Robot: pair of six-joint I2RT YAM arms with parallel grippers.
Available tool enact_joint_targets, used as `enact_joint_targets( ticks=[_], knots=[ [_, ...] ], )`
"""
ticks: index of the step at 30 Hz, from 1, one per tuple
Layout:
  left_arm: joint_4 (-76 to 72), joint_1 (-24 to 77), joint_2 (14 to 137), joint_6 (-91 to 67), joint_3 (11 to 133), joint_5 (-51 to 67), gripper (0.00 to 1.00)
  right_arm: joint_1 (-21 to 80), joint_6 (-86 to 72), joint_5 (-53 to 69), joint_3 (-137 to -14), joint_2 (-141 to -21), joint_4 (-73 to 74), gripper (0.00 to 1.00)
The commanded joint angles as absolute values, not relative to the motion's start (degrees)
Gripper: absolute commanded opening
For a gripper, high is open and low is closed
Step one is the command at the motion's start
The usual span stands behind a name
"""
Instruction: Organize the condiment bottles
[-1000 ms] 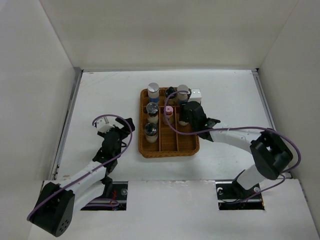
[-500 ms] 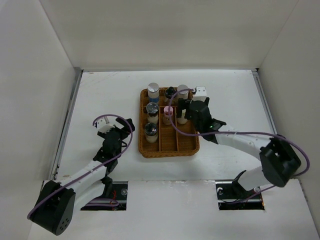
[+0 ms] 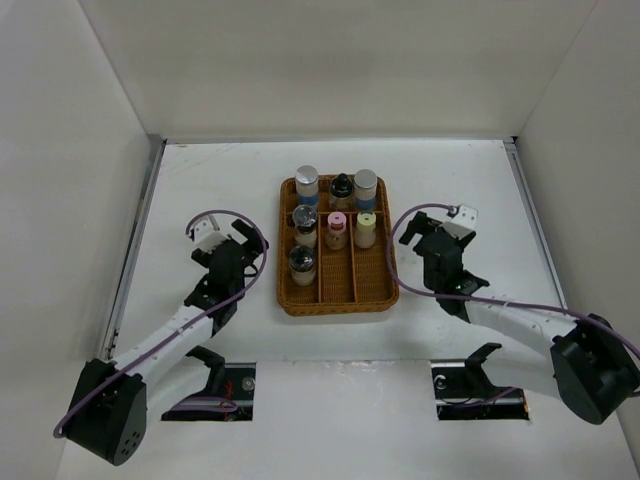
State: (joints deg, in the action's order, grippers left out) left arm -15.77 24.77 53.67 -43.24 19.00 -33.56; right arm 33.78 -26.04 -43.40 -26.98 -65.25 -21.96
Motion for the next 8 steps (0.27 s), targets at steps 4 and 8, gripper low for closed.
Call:
enact_joint_targets(
  ticks=[4, 8],
  knots=[
    [-9.8, 25.2, 51.1, -41.7, 25.6, -35.9, 1.0, 31.8, -32.8, -41.7, -26.6, -66.1, -27.2, 1.0],
    [-6.0, 25.2, 50.6, -40.7, 28.2, -36.4, 1.0, 31.9, -32.3, -40.6, -27.1, -67.3, -27.8, 1.0]
  ],
)
